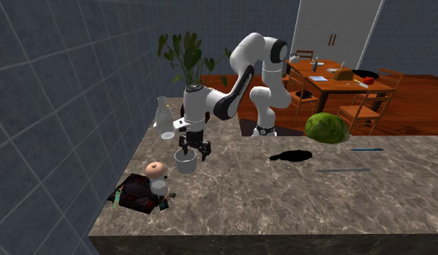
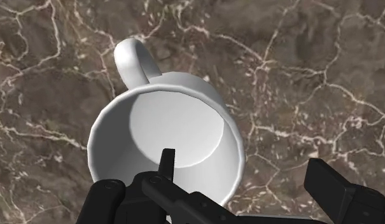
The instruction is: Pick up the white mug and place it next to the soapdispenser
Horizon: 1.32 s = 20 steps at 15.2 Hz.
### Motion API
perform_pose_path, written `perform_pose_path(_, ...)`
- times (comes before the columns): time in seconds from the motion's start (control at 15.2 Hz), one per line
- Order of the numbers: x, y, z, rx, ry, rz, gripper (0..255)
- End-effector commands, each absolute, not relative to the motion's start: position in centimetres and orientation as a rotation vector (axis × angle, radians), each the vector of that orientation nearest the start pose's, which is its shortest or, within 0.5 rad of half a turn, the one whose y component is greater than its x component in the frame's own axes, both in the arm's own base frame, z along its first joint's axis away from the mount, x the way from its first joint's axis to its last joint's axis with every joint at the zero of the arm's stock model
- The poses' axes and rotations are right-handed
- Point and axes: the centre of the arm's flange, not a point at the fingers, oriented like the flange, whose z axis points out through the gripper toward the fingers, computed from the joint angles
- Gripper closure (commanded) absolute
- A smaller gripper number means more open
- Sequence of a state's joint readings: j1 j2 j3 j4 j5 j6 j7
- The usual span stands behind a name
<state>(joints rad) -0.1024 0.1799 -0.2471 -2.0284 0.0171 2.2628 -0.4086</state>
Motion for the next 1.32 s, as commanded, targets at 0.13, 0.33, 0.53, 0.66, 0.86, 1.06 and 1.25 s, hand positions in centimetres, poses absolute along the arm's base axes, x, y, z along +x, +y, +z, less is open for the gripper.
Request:
perform_pose_path(0.13,55.65,-19.88,34.9,-3.19,-0.086,-0.072,0)
perform_pose_path(0.33,55.65,-19.88,34.9,-3.19,-0.086,-0.072,0)
perform_pose_path(0.53,55.65,-19.88,34.9,-3.19,-0.086,-0.072,0)
perform_pose_path(0.66,55.65,-19.88,34.9,-3.19,-0.086,-0.072,255)
perform_pose_path(0.86,55.65,-19.88,34.9,-3.19,-0.086,-0.072,255)
perform_pose_path(1.06,55.65,-19.87,34.9,-3.19,-0.086,-0.072,255)
perform_pose_path(1.25,55.65,-19.88,34.9,-3.19,-0.086,-0.072,255)
